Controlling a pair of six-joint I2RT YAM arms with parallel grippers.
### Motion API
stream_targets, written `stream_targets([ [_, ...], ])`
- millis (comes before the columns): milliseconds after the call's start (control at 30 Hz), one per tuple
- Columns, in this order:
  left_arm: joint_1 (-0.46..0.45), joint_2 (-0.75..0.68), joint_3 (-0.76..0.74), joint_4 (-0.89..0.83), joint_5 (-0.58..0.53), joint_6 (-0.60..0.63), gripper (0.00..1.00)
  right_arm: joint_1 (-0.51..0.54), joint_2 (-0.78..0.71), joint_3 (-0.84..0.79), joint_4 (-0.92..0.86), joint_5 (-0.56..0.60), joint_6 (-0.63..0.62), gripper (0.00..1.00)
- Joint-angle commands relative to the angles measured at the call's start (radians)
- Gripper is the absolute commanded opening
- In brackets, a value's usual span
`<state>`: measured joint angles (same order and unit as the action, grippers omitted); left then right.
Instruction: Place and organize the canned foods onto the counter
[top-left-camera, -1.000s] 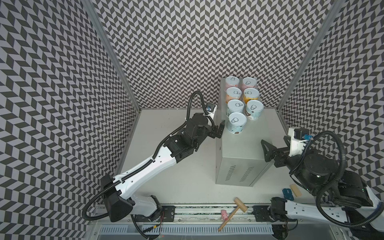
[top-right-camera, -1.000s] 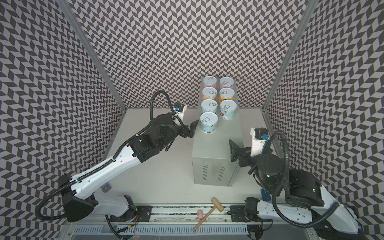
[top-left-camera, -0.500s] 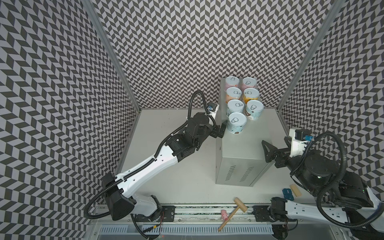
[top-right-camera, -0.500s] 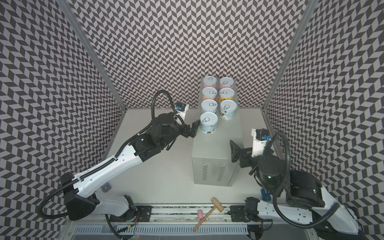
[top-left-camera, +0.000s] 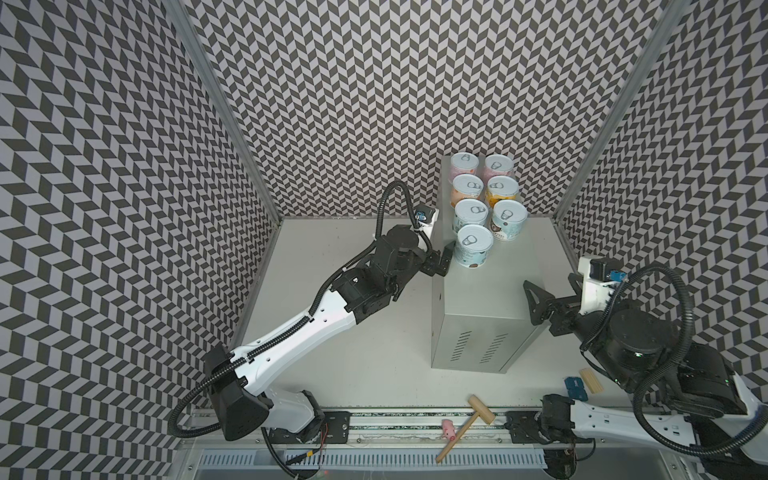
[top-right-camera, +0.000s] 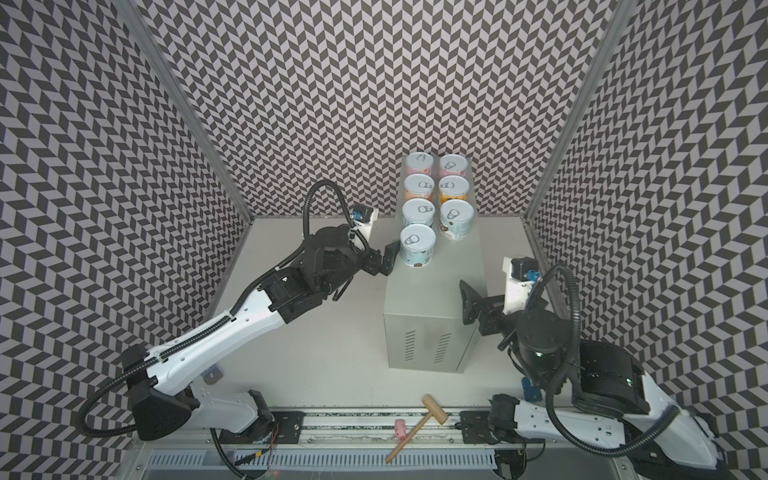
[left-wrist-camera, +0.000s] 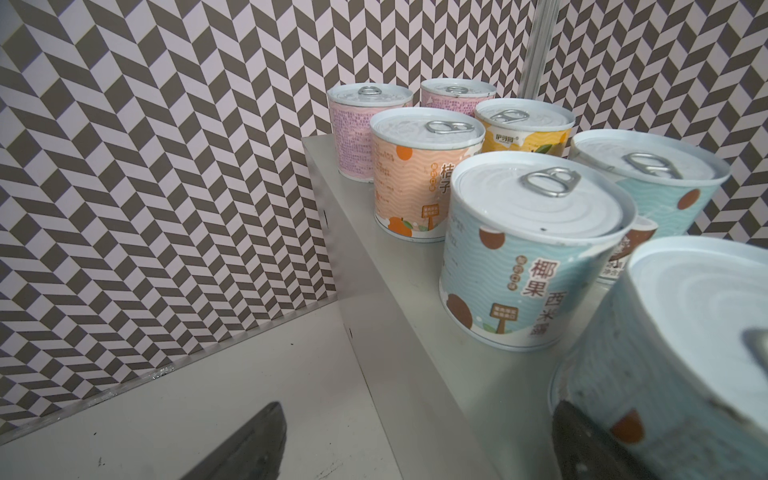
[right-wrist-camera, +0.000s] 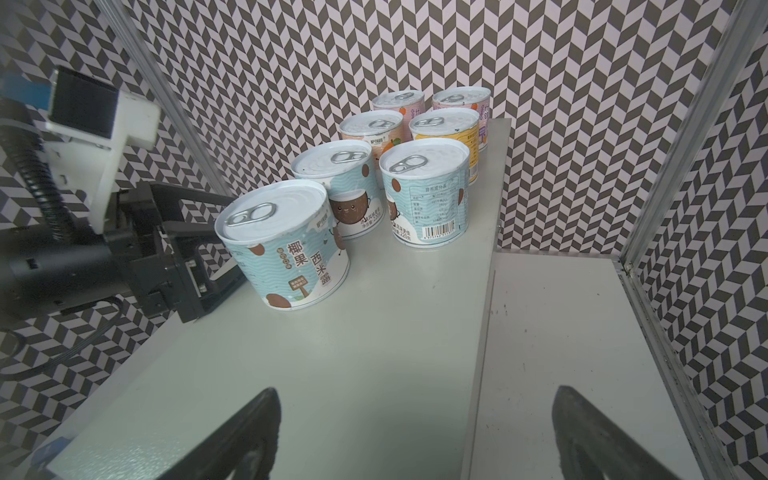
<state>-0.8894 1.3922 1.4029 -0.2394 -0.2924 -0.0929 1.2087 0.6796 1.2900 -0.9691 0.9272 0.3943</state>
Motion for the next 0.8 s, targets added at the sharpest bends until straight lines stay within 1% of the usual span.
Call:
stream_targets([
  [0,0.000,0.008,0.016,-0.011,0.009,-0.004,1.00,0.001,-0.011,-0.004,0.017,0.010,0.018,0.99],
  [767,-0.011,0.025,0.019,-0.014,0.002,-0.028,1.00,0.000,-0.015,-0.001,0.012,0.007,0.018,0.99],
])
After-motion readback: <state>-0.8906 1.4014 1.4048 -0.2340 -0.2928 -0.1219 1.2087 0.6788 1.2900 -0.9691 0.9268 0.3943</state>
